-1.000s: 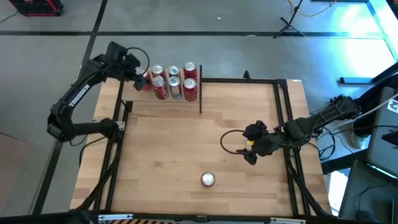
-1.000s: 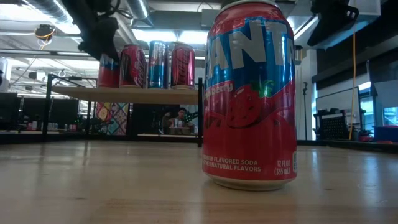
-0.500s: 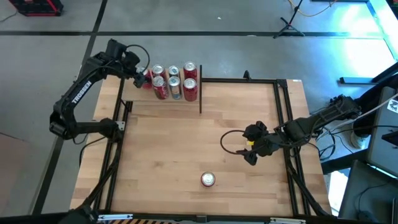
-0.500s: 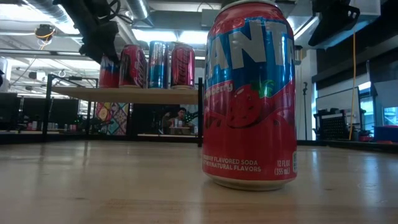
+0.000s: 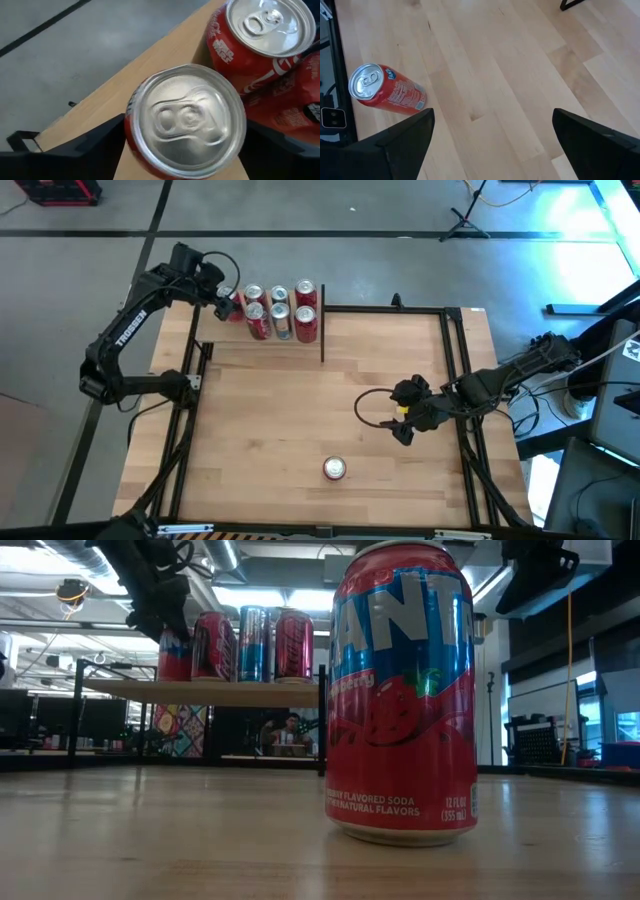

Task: Place canned beverage on shelf
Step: Put the top orange soda can on the shelf, then put the orange soda can on the shelf and aligned with the other orange soda can

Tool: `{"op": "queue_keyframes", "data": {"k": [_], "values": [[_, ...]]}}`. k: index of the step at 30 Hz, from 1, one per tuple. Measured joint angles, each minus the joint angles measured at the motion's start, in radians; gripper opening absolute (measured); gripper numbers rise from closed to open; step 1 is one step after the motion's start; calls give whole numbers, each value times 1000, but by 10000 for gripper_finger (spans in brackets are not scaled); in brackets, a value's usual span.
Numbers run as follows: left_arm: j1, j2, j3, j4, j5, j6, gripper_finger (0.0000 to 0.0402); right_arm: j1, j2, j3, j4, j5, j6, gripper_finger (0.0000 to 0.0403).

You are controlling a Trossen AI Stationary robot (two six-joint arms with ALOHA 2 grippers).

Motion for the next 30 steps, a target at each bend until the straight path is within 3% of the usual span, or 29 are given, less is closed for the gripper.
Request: {"op": "queue_keyframes", "data": {"k": [7, 15, 18, 23, 30], "values": [[-3, -14, 21, -1, -18, 5, 351, 0, 0, 0, 2, 0, 6, 392], [-3, -63, 190, -11, 14, -14, 348, 0, 0, 0, 2, -9, 10, 392], [-5, -85, 254, -13, 98, -100, 347, 0, 0, 0, 2, -9, 10, 392], [-43, -141, 293, 3, 356, -188, 347, 0, 1, 0, 6, -54, 13, 392], [-175, -211, 293, 11, 508, -250, 347, 1, 1, 0, 9, -56, 2, 392]]}}
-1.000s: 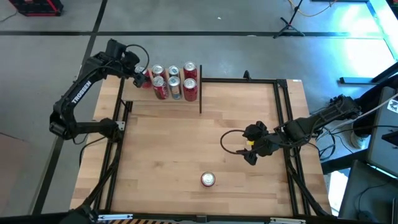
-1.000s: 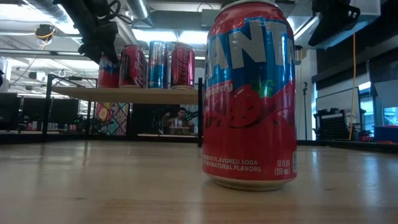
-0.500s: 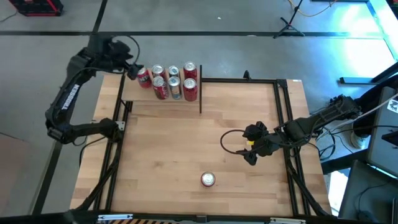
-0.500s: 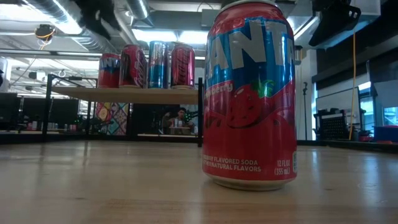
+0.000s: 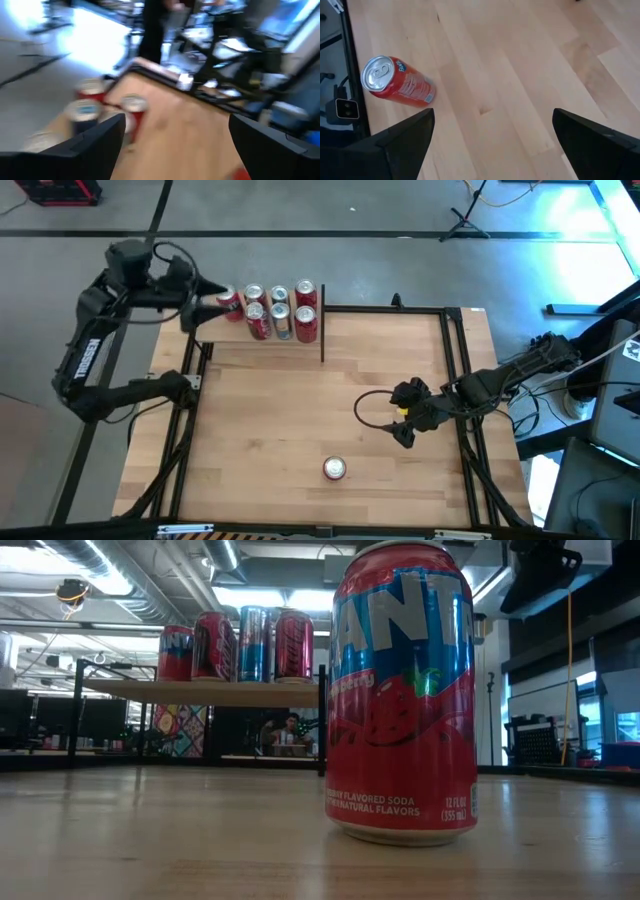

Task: Place canned beverage on shelf
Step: Put the orange soda can on the shelf and aligned with the other orange soda can

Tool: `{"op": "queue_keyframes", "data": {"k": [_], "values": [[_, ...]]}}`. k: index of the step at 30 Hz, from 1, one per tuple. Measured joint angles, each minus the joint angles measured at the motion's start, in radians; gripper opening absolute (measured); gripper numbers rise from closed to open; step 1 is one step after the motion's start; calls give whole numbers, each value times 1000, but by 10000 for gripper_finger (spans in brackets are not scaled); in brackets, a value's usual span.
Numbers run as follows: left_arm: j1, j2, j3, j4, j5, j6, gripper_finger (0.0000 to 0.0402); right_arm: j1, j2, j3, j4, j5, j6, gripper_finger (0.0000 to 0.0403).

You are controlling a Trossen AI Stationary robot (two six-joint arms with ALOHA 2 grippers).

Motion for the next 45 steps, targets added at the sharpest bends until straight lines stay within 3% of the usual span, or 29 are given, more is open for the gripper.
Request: {"op": "queue_keyframes", "data": {"k": [3, 6, 14, 21, 33, 37, 42, 45], "values": [[-76, -26, 0, 12, 5, -52, 347, 1, 0, 0, 12, 2, -18, 392], [-177, -48, 0, 21, -54, -135, 347, 22, 0, 0, 47, 16, -54, 392], [-544, -24, 0, 131, -404, -339, 347, 118, 0, 1, 59, 56, -125, 392], [-828, 130, -1, 253, -625, -372, 347, 219, 0, 1, 59, 69, -126, 392], [-1219, 433, -2, 508, -843, -402, 347, 330, 0, -8, 44, 127, -112, 392], [-1304, 538, -2, 581, -950, -403, 347, 341, 0, -35, 42, 115, -90, 392], [-1362, 662, -2, 694, -958, -379, 347, 343, 0, -50, 48, 92, -83, 392], [-1382, 735, -2, 738, -957, -441, 347, 343, 0, -50, 49, 92, -82, 392]]}}
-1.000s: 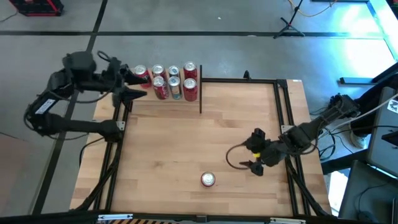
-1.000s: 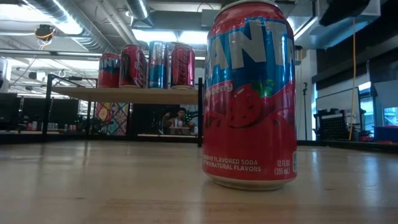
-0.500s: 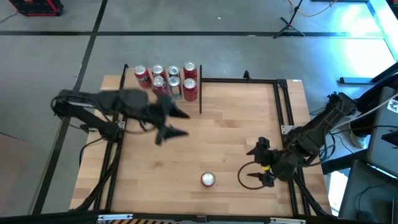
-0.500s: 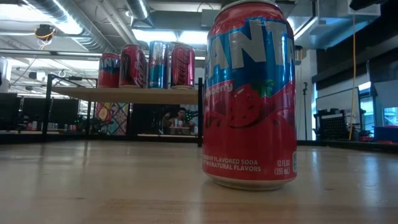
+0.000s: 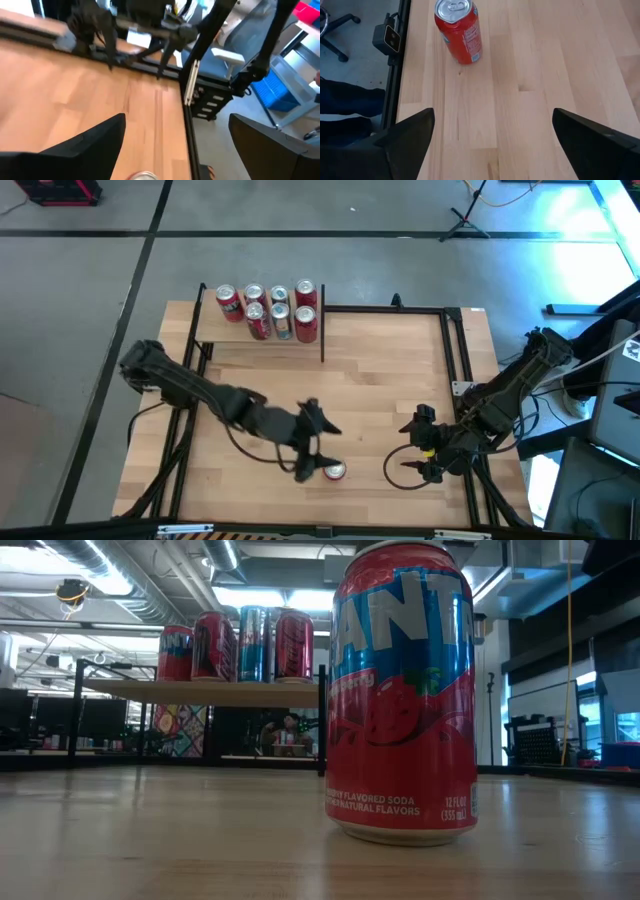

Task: Place canned beverage on shelf
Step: Put the orange soda can on the shelf and aligned with the other orange soda can

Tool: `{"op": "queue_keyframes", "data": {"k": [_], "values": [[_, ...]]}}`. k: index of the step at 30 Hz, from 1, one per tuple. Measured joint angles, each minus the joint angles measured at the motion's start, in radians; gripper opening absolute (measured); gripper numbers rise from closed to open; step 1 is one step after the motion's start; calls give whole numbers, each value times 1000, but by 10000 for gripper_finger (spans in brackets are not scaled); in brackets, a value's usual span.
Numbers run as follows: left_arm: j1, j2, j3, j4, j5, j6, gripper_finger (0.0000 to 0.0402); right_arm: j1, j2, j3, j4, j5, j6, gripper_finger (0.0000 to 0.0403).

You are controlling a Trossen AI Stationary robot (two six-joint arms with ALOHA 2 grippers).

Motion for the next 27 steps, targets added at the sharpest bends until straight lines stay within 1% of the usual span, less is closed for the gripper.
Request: {"op": "queue_keyframes", "data": {"k": [3, 9, 14, 18, 27], "values": [[-17, 65, 0, 34, -3, -25, 347, 0, 0, 0, 0, 0, -1, 392], [-53, 171, 0, 22, -17, -20, 347, 6, 0, 0, -1, -34, -2, 392], [-62, 249, 0, 14, -66, -10, 347, 13, 0, 0, -1, -43, 3, 392], [-62, 282, 0, -28, -117, -14, 347, 18, 0, 0, 0, -49, 7, 392], [-68, 338, 0, -75, -100, -43, 347, 26, 0, 0, 2, -64, 18, 392]]}}
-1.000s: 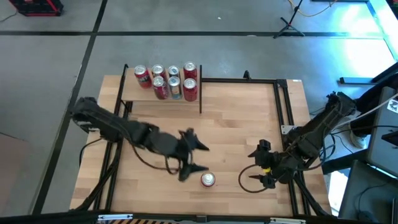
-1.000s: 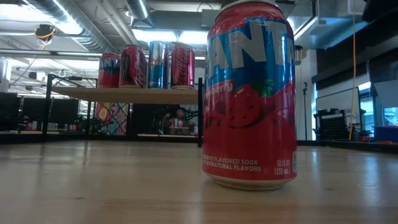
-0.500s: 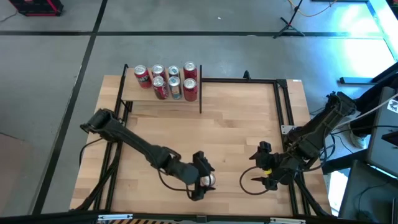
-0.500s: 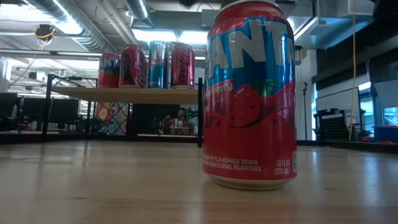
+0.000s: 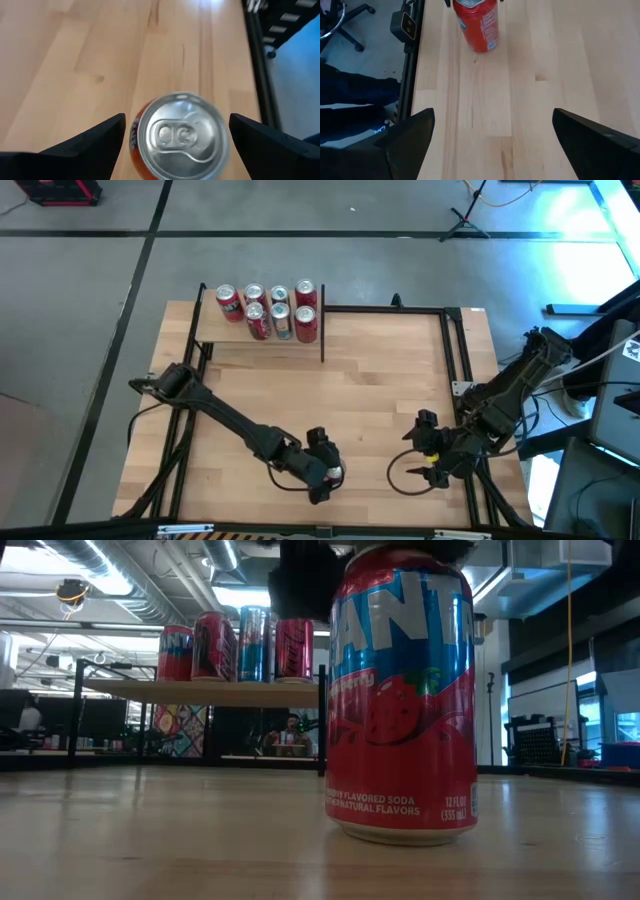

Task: Place canned beverage on shelf
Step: Put the orange soda can on the shelf and aligned with the other orange soda can

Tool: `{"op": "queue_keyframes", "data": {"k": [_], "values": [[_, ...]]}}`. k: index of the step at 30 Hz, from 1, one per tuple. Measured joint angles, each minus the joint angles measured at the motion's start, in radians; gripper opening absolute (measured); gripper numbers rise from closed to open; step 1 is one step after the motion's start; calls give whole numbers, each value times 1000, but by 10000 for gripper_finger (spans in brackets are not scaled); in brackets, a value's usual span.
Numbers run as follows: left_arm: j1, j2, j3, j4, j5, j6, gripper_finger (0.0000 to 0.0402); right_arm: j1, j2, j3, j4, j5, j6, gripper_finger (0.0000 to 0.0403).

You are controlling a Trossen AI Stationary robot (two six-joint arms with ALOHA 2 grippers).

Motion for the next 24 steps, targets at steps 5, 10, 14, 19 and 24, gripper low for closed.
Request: {"op": "queue_keyframes", "data": {"k": [5, 10, 14, 19, 24], "values": [[1, 31, 0, -2, 21, -45, 347, -1, 0, 0, 0, 4, -1, 392], [0, 31, 0, -3, -15, -86, 311, -1, 0, 0, 0, 9, -1, 392], [1, 30, 0, -6, -24, -127, 263, -1, 0, 0, -1, 11, -2, 392], [1, -19, -2, -36, -6, -157, 263, -1, 0, 0, -1, 10, -2, 392], [0, -183, 0, -157, -41, -158, 263, -2, 0, 0, -1, 5, -9, 392]]}}
